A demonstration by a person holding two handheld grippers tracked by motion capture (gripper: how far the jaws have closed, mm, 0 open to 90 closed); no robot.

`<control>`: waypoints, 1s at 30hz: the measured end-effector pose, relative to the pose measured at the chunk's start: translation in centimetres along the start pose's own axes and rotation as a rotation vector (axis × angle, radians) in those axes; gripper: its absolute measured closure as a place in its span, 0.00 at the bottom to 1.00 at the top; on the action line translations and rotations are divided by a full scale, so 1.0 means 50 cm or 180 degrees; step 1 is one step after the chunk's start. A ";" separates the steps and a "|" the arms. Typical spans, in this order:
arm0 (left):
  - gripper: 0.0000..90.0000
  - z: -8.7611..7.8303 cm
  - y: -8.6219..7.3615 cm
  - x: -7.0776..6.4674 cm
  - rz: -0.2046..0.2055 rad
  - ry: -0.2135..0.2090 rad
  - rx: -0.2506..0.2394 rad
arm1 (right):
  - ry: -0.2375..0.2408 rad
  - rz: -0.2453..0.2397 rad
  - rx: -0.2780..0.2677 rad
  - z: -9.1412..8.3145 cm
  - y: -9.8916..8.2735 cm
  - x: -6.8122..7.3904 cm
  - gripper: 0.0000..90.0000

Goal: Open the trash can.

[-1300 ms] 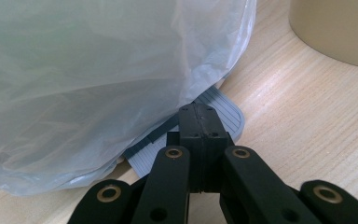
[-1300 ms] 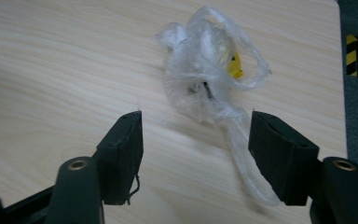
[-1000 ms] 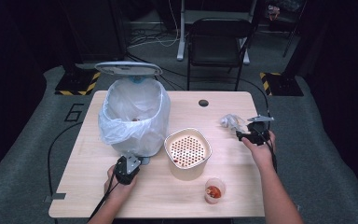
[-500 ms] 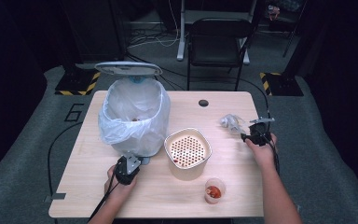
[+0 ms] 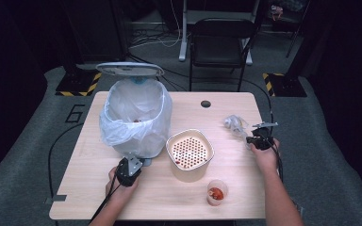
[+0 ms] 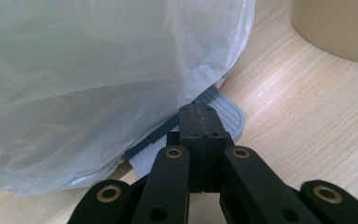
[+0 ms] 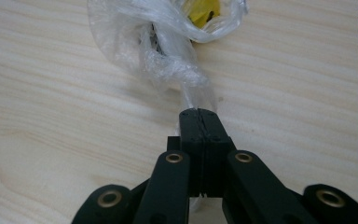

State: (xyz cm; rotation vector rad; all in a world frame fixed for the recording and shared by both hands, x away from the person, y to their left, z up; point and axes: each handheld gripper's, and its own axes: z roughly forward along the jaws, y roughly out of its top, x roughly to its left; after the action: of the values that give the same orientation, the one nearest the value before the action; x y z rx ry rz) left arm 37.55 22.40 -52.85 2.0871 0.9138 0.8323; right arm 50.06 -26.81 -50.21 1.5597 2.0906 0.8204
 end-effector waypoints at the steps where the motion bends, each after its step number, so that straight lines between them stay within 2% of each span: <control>1: 1.00 0.000 0.000 0.000 0.0006 0.0004 0.0000 | 0.0036 -0.0027 -0.0028 -0.001 -0.002 -0.001 1.00; 3: 1.00 0.000 0.000 -0.002 0.0046 0.0036 -0.0004 | 0.0074 0.0031 -0.0054 -0.009 -0.010 0.004 1.00; 11: 1.00 0.001 0.000 -0.009 0.0104 0.0109 -0.0017 | 0.0201 -0.0093 -0.0209 -0.063 -0.052 0.033 1.00; 14: 1.00 0.000 0.000 -0.007 0.0076 0.0065 0.0008 | 0.0264 -0.0143 -0.0206 -0.086 -0.074 0.047 1.00; 18: 1.00 0.000 0.000 -0.007 0.0084 0.0076 0.0001 | 0.0316 -0.0073 -0.0177 -0.117 -0.104 0.064 1.00; 23: 1.00 0.001 0.000 -0.009 0.0099 0.0107 -0.0011 | 0.0390 -0.0078 -0.0166 -0.143 -0.126 0.073 1.00; 26: 1.00 0.000 0.000 -0.007 0.0080 0.0073 0.0004 | 0.0388 -0.0089 -0.0229 -0.162 -0.123 0.078 0.84; 30: 1.00 0.001 0.000 -0.009 0.0099 0.0109 -0.0012 | 0.0340 -0.0089 -0.0380 -0.180 -0.103 0.089 0.63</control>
State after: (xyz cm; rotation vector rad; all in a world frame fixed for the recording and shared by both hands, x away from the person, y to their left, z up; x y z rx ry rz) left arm 37.34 22.03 -52.99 2.0946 0.8991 0.8878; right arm 39.38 -25.53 -46.82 1.4502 2.0904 1.0196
